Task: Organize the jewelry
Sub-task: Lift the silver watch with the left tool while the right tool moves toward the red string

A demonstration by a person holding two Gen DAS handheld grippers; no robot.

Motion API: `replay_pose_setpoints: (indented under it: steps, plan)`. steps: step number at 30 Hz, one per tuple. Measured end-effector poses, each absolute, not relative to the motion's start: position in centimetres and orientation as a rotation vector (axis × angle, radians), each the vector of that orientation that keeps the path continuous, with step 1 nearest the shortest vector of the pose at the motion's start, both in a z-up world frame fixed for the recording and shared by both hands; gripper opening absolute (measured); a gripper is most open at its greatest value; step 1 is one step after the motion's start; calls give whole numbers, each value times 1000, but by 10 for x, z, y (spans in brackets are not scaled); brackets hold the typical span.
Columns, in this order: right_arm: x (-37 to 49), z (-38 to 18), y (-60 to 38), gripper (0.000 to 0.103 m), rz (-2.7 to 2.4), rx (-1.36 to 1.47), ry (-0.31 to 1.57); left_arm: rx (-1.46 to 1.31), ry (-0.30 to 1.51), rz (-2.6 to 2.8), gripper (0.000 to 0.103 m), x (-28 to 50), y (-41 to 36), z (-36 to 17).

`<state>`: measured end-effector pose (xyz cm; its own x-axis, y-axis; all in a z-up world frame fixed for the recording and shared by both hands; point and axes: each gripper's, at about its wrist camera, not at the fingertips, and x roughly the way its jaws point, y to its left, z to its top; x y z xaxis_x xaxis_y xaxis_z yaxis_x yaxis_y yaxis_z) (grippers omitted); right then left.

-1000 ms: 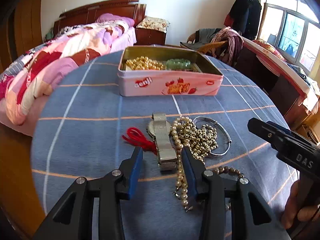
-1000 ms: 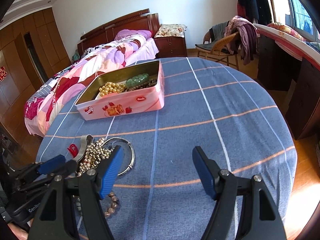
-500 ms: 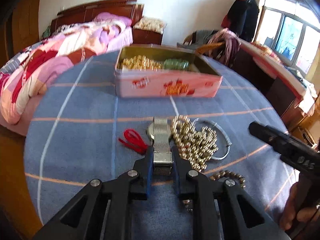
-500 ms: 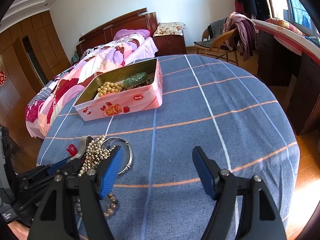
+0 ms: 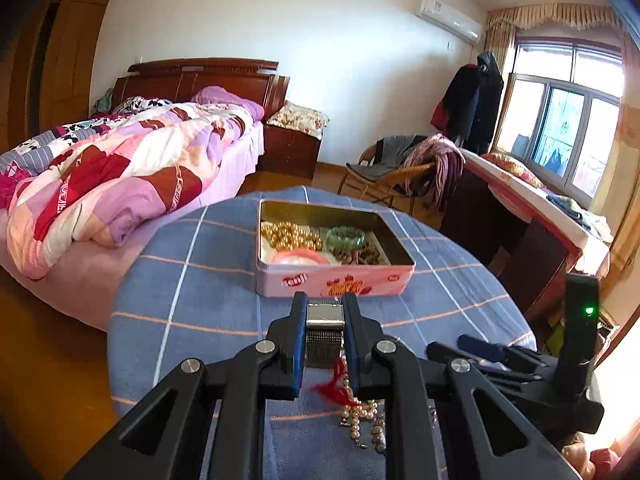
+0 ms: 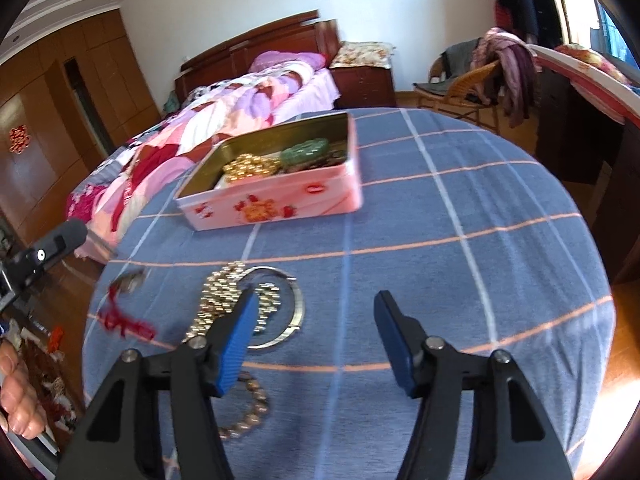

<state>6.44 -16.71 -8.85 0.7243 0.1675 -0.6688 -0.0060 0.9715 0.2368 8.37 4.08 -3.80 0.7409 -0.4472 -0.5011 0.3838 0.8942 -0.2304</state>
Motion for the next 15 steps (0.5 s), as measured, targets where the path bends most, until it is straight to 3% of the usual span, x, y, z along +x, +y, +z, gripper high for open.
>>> replay_pose_setpoints:
  steps: [7, 15]
  plan:
    - [91, -94, -137, 51, 225, 207, 821, -194, 581, -508, 16, 90, 54, -34]
    - [93, -98, -129, 52, 255, 214, 851, -181, 621, -483, 16, 99, 56, -50]
